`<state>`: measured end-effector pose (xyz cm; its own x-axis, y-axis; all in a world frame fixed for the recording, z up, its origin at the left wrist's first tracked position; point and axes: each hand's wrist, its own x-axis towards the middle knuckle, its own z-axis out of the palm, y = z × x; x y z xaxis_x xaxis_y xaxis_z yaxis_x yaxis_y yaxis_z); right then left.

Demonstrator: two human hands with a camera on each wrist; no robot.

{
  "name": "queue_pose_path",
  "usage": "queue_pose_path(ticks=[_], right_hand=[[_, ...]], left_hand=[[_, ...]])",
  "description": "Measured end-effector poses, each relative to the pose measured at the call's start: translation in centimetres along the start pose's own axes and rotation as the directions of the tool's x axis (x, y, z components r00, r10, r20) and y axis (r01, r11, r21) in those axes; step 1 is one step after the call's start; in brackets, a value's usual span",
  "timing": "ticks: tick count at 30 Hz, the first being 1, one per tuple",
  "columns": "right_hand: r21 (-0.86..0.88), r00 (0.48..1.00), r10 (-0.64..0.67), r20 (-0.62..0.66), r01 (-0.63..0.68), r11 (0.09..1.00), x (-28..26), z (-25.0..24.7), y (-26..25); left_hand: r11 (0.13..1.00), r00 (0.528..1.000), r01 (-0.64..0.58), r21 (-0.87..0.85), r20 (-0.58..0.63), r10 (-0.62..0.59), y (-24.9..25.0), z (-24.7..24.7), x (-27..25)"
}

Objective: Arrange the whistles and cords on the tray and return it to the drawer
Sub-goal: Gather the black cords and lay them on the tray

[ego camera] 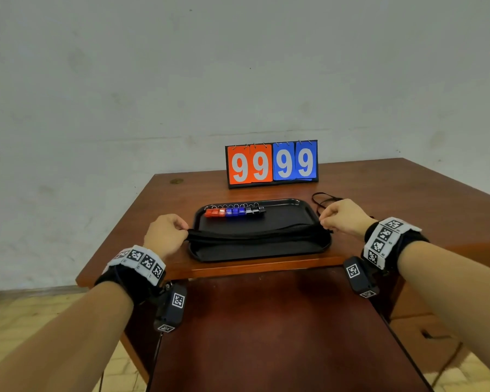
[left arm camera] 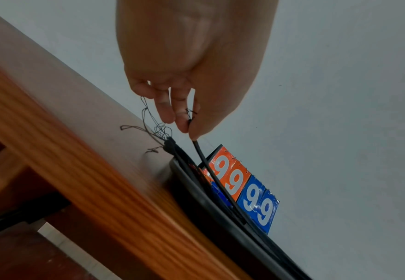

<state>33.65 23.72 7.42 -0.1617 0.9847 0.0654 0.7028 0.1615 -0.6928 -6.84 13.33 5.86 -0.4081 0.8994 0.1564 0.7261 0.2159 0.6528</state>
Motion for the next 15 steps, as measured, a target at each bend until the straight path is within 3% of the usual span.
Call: queue_pose_path(ticks=[15], right_hand=[[-0.068,1.0,-0.028,-0.008,0.027,0.997,0.4,0.9,1.3]], left_hand=[[0.987,1.0,0.022,0.157,-0.013,-0.021,0.2,1.0,-0.5]])
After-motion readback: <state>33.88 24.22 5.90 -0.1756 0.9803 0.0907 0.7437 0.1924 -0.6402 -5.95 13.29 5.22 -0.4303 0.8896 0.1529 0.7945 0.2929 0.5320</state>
